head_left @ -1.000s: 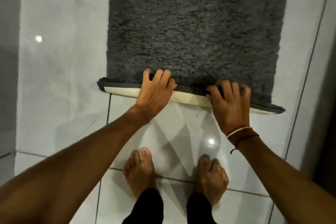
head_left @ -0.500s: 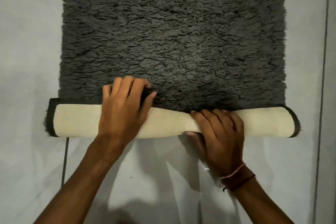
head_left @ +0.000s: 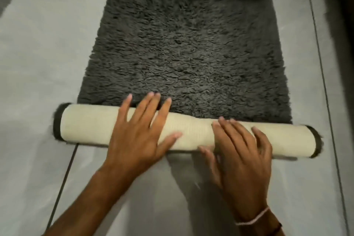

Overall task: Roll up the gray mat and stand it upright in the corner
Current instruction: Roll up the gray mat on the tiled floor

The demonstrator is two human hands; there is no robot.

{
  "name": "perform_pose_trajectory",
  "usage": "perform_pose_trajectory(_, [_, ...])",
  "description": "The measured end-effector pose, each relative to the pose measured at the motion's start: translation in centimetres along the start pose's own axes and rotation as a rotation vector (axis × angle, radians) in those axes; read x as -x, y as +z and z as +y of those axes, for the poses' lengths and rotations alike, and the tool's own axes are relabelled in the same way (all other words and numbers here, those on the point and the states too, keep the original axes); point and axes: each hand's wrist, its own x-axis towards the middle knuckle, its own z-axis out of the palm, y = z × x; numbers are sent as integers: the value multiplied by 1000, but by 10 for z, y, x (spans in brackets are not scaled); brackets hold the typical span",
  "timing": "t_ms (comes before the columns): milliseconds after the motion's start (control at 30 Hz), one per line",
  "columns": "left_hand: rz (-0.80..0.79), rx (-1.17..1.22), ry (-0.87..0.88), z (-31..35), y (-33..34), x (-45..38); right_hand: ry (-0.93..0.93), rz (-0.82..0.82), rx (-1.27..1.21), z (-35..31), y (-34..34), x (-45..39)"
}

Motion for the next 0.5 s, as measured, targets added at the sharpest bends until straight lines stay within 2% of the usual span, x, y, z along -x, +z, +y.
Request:
perform_pose_trajectory(100, [3, 6, -34, -6, -17, -33, -32, -158, 57, 2, 3, -14])
perform_pose_trajectory(233, [307, 54, -59, -6, -28, -21, 8, -305, 69, 12, 5, -93])
perform_pose_trajectory(267, [314, 49, -49, -5, -27, -13, 8, -308, 29, 15, 2, -115])
perform_pose_trajectory(367, [136, -61, 9, -14, -18, -10, -23, -198, -197, 30, -12, -145])
perform_pose_trajectory(400, [84, -93, 24, -19, -17, -19, -57, -150, -199, 36, -15, -142])
perform_pose_trajectory(433, [53, -121, 34, -27, -17, -34, -101, -143, -153, 40, -17, -139])
perform_pose_trajectory(500, [12, -156, 32, -38, -17, -67, -161, -287, 26, 46, -10, -130])
